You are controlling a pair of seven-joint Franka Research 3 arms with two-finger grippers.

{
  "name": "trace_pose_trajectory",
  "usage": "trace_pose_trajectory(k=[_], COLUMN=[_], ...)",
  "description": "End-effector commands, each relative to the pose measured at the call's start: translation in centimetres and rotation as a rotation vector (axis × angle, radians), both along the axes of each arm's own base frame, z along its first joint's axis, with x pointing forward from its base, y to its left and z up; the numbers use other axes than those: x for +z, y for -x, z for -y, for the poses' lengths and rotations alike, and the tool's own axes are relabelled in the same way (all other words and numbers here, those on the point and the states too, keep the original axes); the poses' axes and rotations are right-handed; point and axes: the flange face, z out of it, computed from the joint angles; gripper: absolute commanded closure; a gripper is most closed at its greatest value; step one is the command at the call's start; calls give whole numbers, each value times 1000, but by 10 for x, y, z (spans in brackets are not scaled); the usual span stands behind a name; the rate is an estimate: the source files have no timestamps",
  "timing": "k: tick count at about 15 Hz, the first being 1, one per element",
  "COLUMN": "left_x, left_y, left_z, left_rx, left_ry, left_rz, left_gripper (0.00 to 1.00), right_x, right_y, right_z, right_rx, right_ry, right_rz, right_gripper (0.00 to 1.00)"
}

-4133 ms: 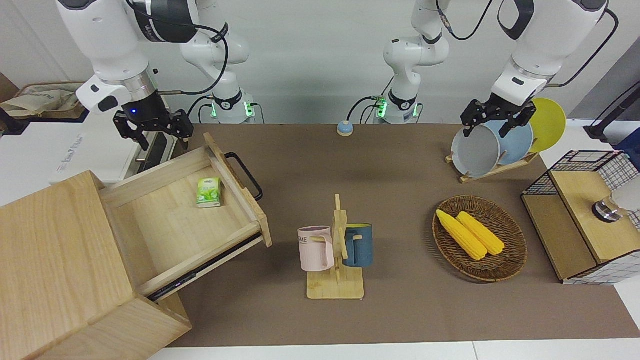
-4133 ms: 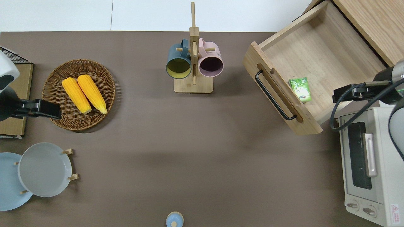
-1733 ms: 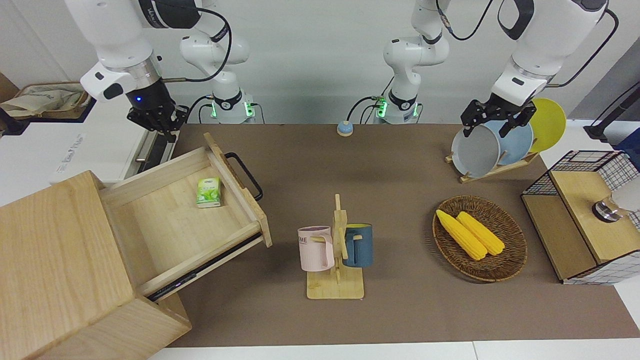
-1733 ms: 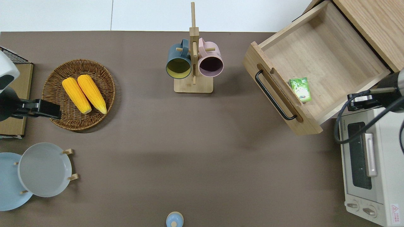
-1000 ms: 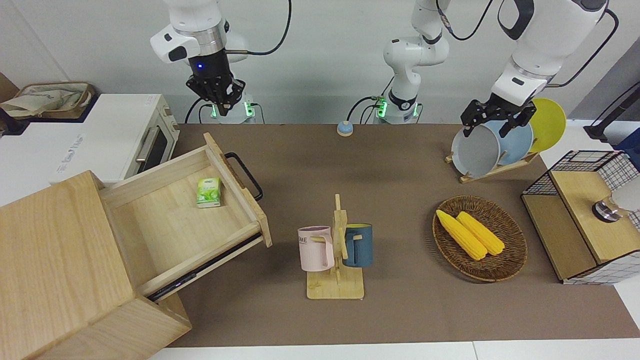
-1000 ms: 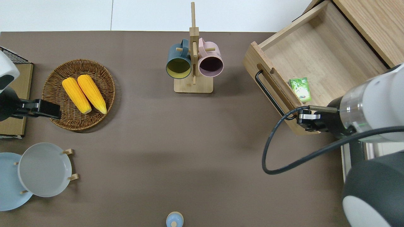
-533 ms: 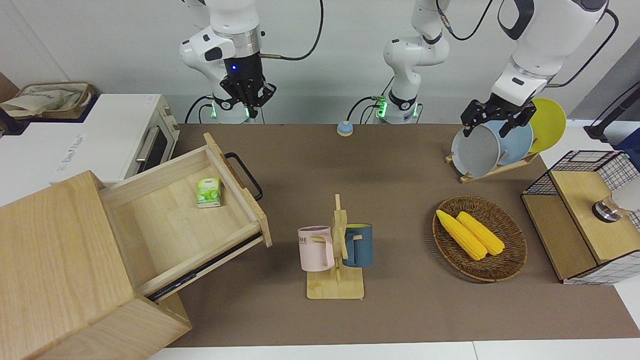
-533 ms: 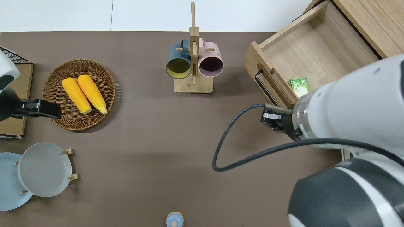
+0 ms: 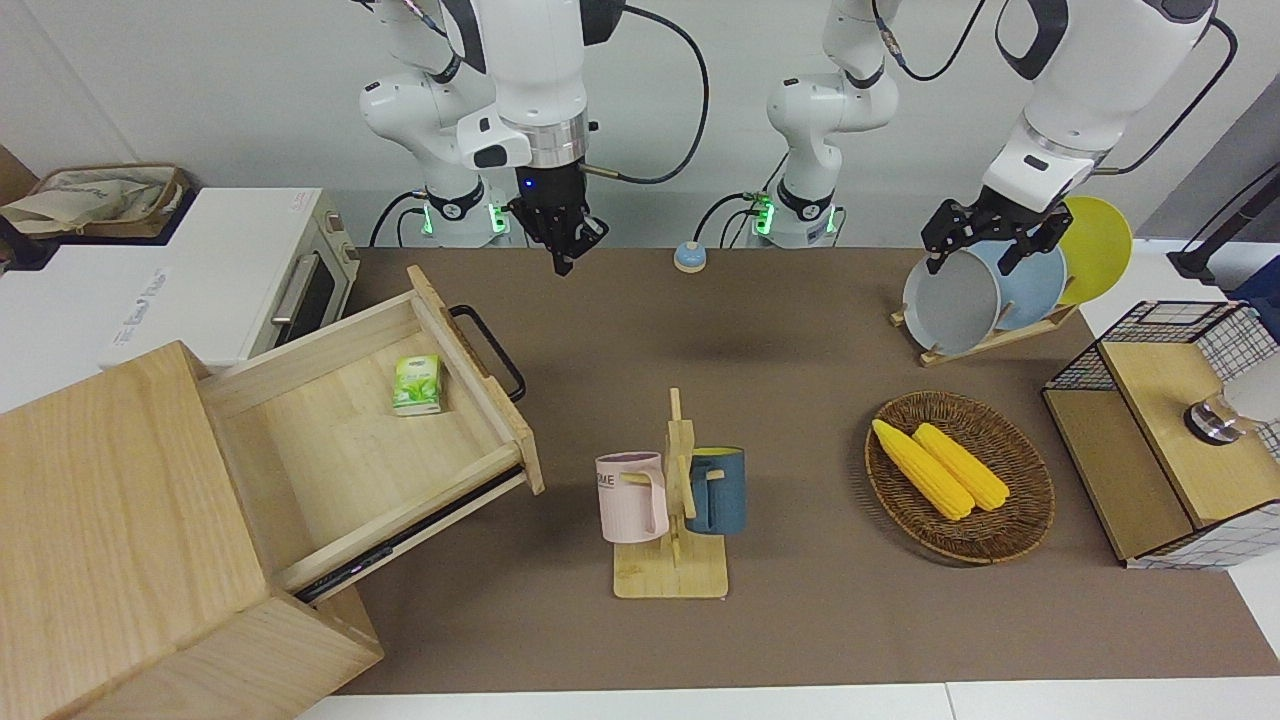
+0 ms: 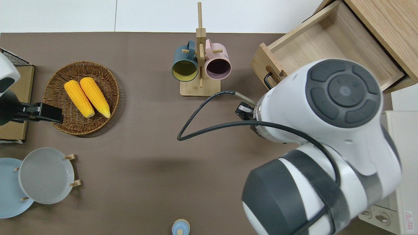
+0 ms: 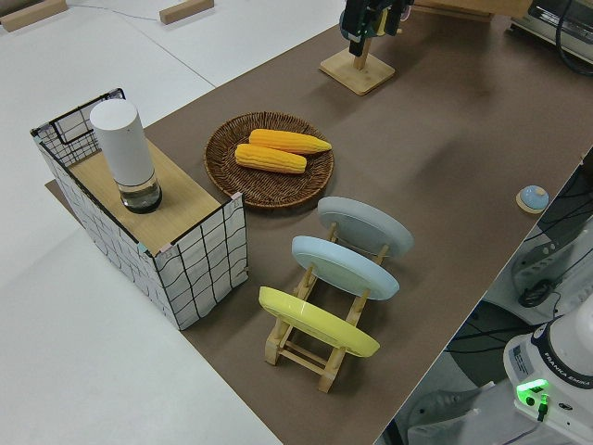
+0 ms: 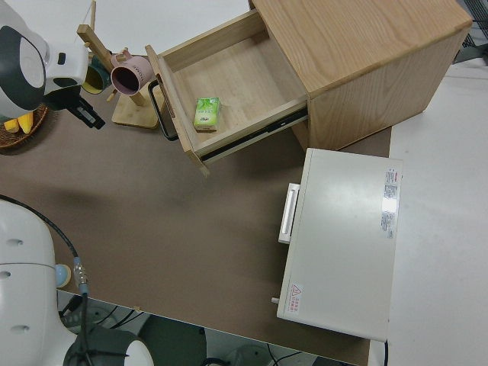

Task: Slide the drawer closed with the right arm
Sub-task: 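Push the drawer front with the right arm, sliding it away from the robot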

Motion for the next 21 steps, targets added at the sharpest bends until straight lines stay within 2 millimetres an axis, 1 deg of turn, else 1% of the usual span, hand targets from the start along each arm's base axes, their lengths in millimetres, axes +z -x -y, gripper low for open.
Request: trace_pose_trajectory(k=[1, 3, 8, 10, 11, 13, 14, 15, 18, 20, 21], left_x=[5, 5, 6, 6, 6, 5, 6, 5, 6, 6, 5], left_y=[3, 3, 3, 3, 3, 3, 3, 3, 3, 3, 3], left_z=[2, 2, 2, 2, 2, 2, 2, 2, 2, 2, 2], left_rx=[5, 5, 5, 5, 5, 5, 5, 5, 5, 5, 5], left_ry=[-19, -19, -19, -19, -19, -19, -19, -19, -19, -19, -19], left_rz=[-4, -4, -3, -3, -3, -4, -3, -4, -3, -3, -4], left_gripper=[7, 7, 7, 7, 7, 7, 7, 7, 7, 7, 7], right_x=[-27, -46, -88, -95, -102, -116, -120, -120, -123, -130, -130], right_y=[-11, -16, -26, -36, -40, -53, -57, -60, -72, -77, -79], right_z=[-17, -20, -21, -9, -6, 5, 12, 15, 37, 45, 49], right_rx=[-158, -222, -271, -293, -295, -308, -310, -301, -321, -315, -315], right_ry=[-20, -2, 37, 37, 48, 51, 58, 62, 60, 62, 61], right_rz=[-33, -59, -113, -111, -114, -110, -110, -102, -85, -95, -94], right_gripper=[1000, 1000, 1000, 1000, 1000, 1000, 1000, 1000, 1000, 1000, 1000])
